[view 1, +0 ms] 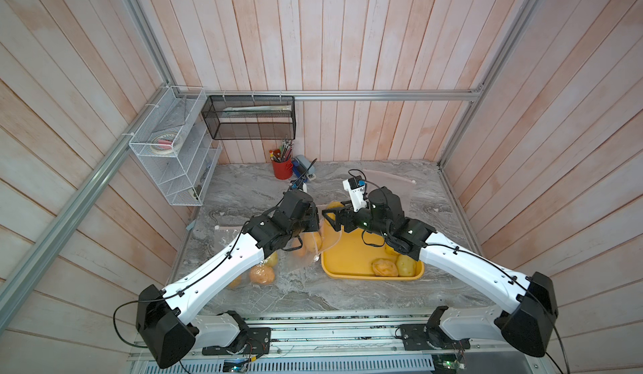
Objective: Put the potatoes into a zipper bag and zip it
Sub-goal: Place the potato into the zipper food storage bag.
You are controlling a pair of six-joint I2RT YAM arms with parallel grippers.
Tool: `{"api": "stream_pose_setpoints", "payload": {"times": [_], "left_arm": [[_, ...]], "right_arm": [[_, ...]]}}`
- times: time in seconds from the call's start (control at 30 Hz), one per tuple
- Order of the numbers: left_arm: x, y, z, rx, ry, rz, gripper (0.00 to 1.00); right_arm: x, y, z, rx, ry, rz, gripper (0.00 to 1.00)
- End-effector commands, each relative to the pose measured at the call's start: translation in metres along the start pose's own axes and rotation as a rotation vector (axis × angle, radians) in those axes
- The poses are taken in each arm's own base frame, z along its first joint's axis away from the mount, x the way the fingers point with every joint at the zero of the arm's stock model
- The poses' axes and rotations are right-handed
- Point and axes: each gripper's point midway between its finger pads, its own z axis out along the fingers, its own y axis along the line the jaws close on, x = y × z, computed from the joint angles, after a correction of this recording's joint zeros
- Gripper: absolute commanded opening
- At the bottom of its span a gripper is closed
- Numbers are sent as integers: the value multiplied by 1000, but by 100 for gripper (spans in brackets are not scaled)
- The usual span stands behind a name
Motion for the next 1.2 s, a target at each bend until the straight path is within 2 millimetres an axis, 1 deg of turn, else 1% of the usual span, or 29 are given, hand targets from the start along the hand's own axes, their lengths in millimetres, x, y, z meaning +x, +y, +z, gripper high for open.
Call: {"api": "stream_pose_setpoints", "payload": {"times": [0.0,0.07,0.13,0.23,0.37,0.5,0.67,0.87,0.97,1.1,1.17], "left_arm": [[-5,2,-3,2,-25,-6,0],[-5,3,-4,-6,-28,-11,0],[-5,4,-3,-11,-29,-11,0],[-5,6,-3,-22,-26,-15,0],[-6,5,-6,-19,-31,-16,0],[-7,6,-8,-20,-36,-18,0],[-6,7,-7,-25,-34,-20,0],[-7,7,-8,-27,-36,-21,0],[-7,7,-8,-24,-34,-22,0],[-6,7,-6,-25,-32,-21,0],[-6,6,-7,-23,-30,-22,0]], "right_arm": [[8,6,14,-25,13,-19,34],[21,0,26,-8,54,-3,34],[26,-6,33,15,71,-1,37],[34,-17,42,58,88,4,46],[40,-19,48,68,112,14,57],[40,-22,47,80,109,16,69],[36,-19,38,75,93,16,82],[26,-15,21,70,51,12,90],[25,-15,15,69,39,17,93],[29,-13,20,60,56,21,94],[34,-13,26,66,80,16,96]]}}
